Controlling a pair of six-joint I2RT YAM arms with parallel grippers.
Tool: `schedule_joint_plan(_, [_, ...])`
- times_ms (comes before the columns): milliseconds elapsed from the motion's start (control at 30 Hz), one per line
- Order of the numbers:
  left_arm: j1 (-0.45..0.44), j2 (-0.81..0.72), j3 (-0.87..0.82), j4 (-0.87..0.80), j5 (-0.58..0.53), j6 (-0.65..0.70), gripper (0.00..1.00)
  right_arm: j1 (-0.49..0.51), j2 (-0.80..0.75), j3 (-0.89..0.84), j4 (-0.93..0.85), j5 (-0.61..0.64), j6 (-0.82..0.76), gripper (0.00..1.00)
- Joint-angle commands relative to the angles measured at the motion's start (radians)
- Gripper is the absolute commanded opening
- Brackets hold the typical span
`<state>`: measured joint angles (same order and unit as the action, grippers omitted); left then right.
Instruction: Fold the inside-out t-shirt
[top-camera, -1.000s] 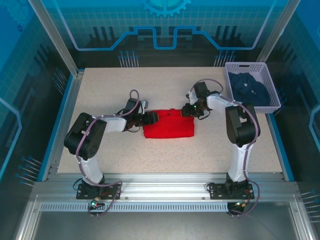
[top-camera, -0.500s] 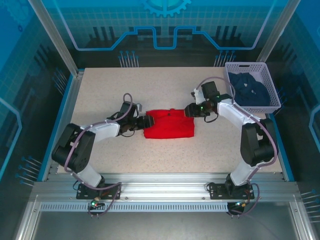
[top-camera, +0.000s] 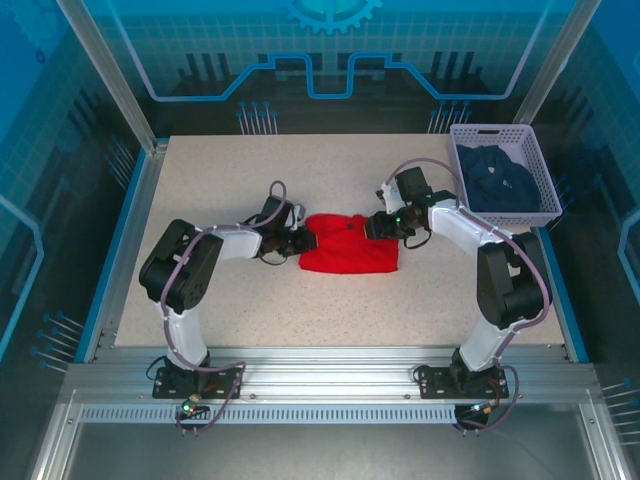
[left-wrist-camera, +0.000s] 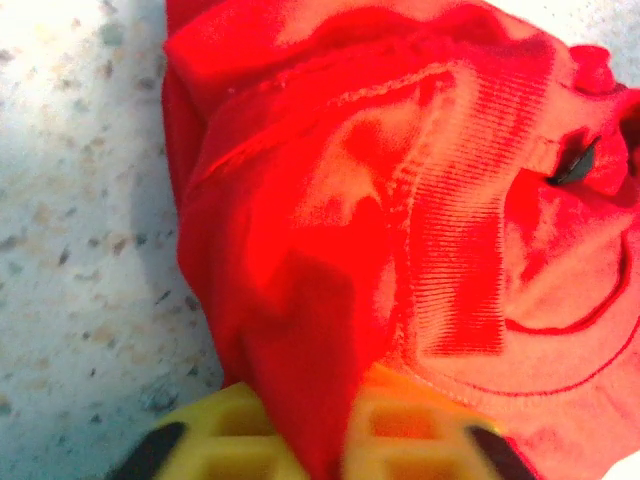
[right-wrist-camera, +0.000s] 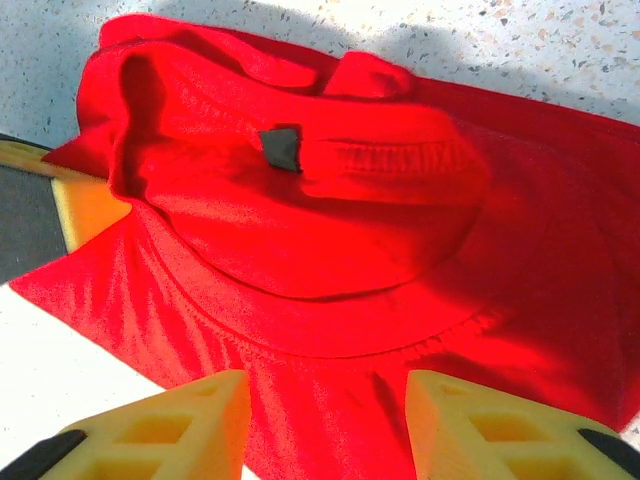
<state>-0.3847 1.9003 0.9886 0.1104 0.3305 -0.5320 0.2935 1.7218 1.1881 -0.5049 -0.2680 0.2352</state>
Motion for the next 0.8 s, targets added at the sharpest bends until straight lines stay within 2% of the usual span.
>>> schedule_joint_plan(0, [0.081, 0.012, 0.042, -0.04, 0.022, 0.044, 0.0, -0.005, 0.001, 0.003, -0.021, 0.007, -0.003, 0.45])
schedule_joint_plan(100, [0.199, -0.019, 0.11, -0.181, 0.033, 0.149, 0.0, -0.005, -0.016, 0.02, -0.037, 0.018, -0.008, 0.45])
schedule_joint_plan(200, [0.316, -0.016, 0.234, -0.408, 0.02, 0.317, 0.0, -0.008, -0.03, 0.044, -0.051, 0.019, -0.008, 0.46])
schedule_joint_plan(267, [0.397, 0.013, 0.33, -0.54, -0.026, 0.412, 0.0, -0.008, -0.028, 0.073, -0.071, 0.009, -0.013, 0.46])
schedule_joint_plan(367, [0.516, 0.065, 0.449, -0.627, -0.112, 0.488, 0.0, -0.007, -0.013, 0.119, -0.107, 0.005, -0.027, 0.46])
schedule_joint_plan(533, [0.639, 0.196, 0.695, -0.749, -0.269, 0.57, 0.02, -0.007, -0.007, 0.15, -0.138, 0.001, -0.036, 0.46])
schedule_joint_plan(633, [0.639, 0.294, 0.877, -0.867, -0.347, 0.575, 0.34, -0.007, -0.004, 0.151, -0.135, 0.001, -0.034, 0.46])
schedule_joint_plan(700, [0.639, 0.338, 0.954, -0.912, -0.409, 0.531, 0.48, -0.006, 0.001, 0.151, -0.133, -0.004, -0.029, 0.46])
schedule_joint_plan(767, [0.633, 0.345, 0.978, -0.919, -0.458, 0.501, 0.55, -0.001, 0.004, 0.15, -0.133, -0.009, -0.024, 0.46])
